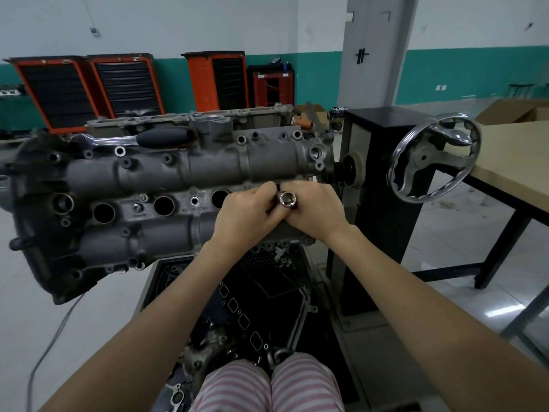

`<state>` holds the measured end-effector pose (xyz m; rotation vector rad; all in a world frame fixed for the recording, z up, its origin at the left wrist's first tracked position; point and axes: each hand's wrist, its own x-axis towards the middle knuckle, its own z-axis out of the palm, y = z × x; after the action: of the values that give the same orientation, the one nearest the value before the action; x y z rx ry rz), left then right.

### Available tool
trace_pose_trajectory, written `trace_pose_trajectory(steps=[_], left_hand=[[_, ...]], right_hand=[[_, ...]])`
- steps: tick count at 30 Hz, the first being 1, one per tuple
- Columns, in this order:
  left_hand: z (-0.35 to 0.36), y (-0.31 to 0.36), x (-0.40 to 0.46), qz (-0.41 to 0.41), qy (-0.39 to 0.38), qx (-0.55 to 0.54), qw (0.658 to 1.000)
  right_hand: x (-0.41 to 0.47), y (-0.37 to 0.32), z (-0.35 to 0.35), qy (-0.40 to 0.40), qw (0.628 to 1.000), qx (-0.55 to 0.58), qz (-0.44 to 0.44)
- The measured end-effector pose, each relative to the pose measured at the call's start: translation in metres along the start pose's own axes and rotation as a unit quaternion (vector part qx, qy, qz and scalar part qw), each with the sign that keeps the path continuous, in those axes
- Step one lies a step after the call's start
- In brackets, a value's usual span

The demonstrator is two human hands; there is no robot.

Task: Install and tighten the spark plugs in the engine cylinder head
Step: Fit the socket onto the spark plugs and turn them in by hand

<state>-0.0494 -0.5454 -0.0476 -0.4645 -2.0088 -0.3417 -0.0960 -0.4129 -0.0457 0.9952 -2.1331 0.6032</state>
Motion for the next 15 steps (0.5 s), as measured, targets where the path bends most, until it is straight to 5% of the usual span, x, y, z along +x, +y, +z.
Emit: trace_pose_trajectory(steps=[15], left_hand=[[-0.0019,0.0005,-0.0006,0.01,-0.011,-0.01,1.0]], right_hand=[[0.0003,-0.0001,0.0004,-0.001,1.0,-0.018,-0.004]])
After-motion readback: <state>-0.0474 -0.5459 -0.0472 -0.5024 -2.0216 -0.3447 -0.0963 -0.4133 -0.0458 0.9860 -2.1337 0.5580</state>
